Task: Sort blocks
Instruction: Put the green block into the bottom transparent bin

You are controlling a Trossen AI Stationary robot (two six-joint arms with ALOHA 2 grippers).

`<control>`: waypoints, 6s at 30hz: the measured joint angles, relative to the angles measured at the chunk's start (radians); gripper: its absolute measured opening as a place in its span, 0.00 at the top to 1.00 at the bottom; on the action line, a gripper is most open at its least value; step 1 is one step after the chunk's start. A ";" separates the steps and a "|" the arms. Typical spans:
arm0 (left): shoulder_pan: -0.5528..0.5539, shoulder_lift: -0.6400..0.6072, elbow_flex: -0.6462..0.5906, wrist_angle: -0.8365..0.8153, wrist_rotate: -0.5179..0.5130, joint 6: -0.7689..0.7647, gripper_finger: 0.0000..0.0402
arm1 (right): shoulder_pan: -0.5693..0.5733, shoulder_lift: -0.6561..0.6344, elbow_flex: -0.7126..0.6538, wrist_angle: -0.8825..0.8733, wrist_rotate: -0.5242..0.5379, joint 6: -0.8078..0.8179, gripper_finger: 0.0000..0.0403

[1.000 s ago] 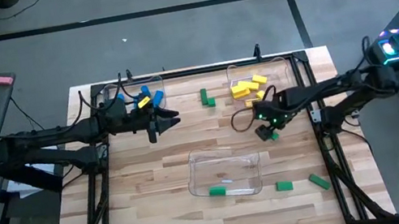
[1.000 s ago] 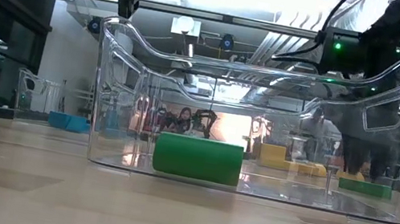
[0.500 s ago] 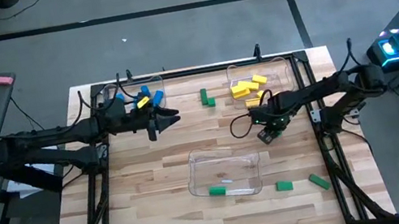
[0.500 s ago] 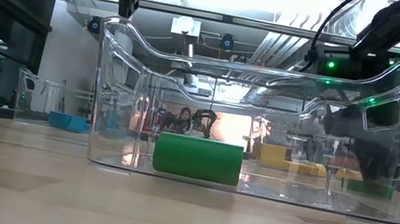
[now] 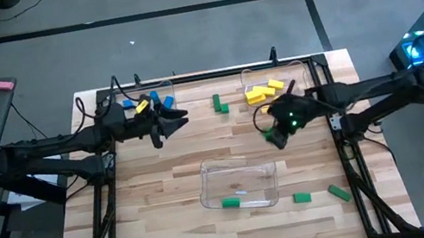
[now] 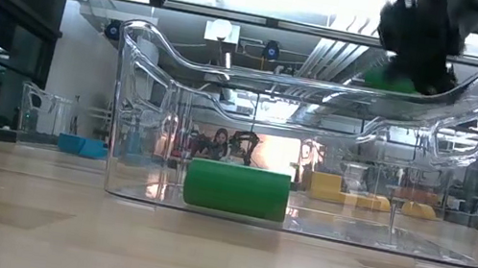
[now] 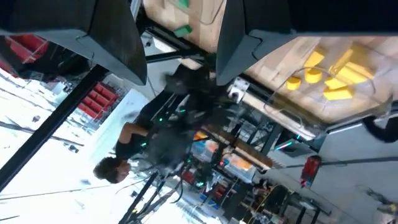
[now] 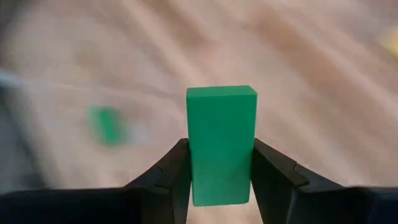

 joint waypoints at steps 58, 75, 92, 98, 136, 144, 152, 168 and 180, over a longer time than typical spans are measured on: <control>0.000 0.001 0.001 -0.180 -0.034 -0.007 0.55 | 0.767 0.299 -0.157 0.261 0.121 -0.011 0.30; 0.000 0.001 0.001 -0.193 -0.034 -0.008 0.55 | 0.768 0.466 -0.145 0.302 0.119 0.010 0.40; 0.000 0.001 0.001 -0.198 -0.034 -0.007 0.55 | 0.641 0.445 0.232 -0.199 0.286 -0.220 0.68; 0.000 0.001 0.001 -0.197 -0.034 -0.008 0.55 | 0.562 0.435 0.373 -0.142 0.416 -0.281 0.66; -0.133 -0.008 0.002 -0.475 0.206 -0.132 0.60 | 0.263 0.499 0.433 0.133 0.150 -0.749 0.97; -0.240 -0.008 0.002 -0.433 0.010 -0.131 0.63 | 0.248 0.396 0.432 -0.302 0.084 -0.595 0.99; -0.243 -0.008 0.002 -0.390 -0.041 -0.130 0.63 | 0.512 0.078 0.146 -0.356 0.052 -0.018 0.97; -0.229 -0.008 0.001 -0.360 -0.045 -0.088 0.63 | 0.797 0.126 -0.175 -0.163 -0.315 0.650 0.44; -0.229 -0.008 0.001 -0.359 -0.045 -0.111 0.63 | 0.787 0.288 -0.315 0.058 -0.456 0.688 0.30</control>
